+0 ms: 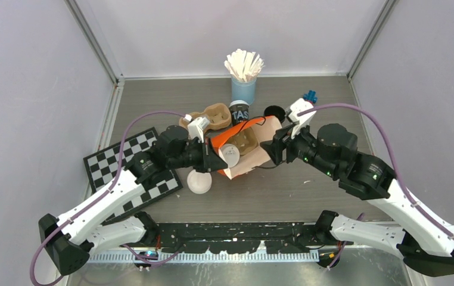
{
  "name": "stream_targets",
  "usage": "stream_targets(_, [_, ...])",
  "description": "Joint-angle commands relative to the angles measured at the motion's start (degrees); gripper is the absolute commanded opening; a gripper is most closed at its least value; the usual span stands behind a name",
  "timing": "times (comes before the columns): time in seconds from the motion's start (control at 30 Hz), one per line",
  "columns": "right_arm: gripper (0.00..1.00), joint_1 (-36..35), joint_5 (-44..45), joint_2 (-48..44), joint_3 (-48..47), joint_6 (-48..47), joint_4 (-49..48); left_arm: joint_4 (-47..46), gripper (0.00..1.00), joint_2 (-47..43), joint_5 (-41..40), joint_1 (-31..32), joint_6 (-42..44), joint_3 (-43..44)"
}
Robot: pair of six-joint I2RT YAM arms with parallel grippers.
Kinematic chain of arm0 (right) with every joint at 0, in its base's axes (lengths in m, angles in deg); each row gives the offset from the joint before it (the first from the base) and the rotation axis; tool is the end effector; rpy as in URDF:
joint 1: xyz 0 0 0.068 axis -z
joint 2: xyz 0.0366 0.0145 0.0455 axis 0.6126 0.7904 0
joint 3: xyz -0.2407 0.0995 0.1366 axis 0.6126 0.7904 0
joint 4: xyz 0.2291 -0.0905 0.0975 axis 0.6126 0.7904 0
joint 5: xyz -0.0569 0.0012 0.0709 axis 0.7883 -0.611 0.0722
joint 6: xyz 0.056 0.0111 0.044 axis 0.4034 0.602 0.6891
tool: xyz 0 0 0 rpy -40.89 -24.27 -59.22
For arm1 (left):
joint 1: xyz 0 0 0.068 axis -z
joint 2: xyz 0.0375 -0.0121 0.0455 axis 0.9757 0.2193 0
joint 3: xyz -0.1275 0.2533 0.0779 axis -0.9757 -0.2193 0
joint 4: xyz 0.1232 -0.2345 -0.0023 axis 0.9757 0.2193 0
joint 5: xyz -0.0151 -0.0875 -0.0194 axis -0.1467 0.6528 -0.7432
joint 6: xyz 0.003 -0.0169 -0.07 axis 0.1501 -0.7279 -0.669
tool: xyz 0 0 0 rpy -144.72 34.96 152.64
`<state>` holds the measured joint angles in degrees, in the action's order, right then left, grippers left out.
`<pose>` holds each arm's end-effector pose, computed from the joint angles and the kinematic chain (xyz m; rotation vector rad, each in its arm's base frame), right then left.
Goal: Pack the takeout coffee
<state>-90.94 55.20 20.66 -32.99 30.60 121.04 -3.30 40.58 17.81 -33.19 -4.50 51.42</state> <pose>0.1105 0.1321 0.4422 -0.7025 1.7167 0.5324 0.1509 -0.1730 0.3365 0.2394 2.2738 -1.2169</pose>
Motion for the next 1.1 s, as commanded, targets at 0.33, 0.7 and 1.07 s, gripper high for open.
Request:
stream_targets(0.33, [0.71,1.90,19.12,3.96,-10.83,15.53,17.13,-8.18,0.00,0.65,1.11,0.16,-6.73,2.46])
stream_targets(0.7, [0.66,26.19,-13.90,22.43,-21.92,9.59,22.28,-8.30,0.00,1.58,2.13,0.16,-5.88,3.33])
stream_targets(1.07, [0.59,33.14,-23.40,31.78,-24.54,6.75,21.90,-7.48,0.00,0.86,2.37,0.16,-4.80,3.50])
